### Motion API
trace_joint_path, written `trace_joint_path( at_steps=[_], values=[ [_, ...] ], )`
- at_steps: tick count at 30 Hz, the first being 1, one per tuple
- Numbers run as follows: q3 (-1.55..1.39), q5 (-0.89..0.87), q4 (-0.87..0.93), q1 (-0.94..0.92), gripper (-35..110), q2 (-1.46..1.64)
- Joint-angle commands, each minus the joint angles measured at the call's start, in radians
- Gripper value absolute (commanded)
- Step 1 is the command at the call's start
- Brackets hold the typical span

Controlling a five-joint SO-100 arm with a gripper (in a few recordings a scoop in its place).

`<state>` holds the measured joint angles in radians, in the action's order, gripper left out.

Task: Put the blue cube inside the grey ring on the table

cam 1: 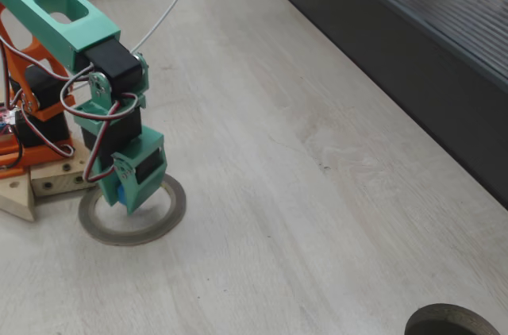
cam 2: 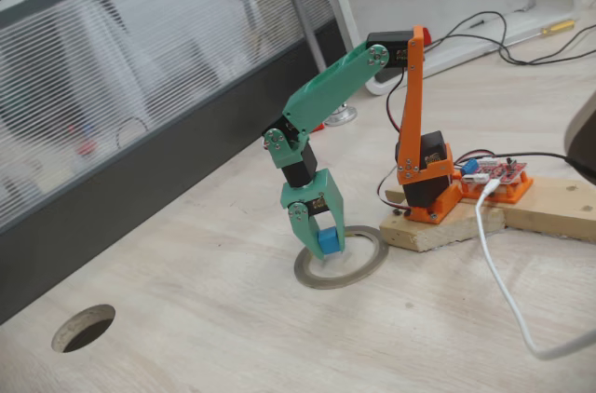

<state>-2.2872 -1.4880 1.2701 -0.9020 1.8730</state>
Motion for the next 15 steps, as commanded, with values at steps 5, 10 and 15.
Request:
trace_joint_path(
  at_steps=[5,10,15],
  values=[
    [-0.014,0.000,0.006,-0.008,24,0.035],
    [-0.014,0.000,0.008,-0.008,24,0.035],
    [-0.002,0.000,0.008,-0.008,23,0.037]
  ],
)
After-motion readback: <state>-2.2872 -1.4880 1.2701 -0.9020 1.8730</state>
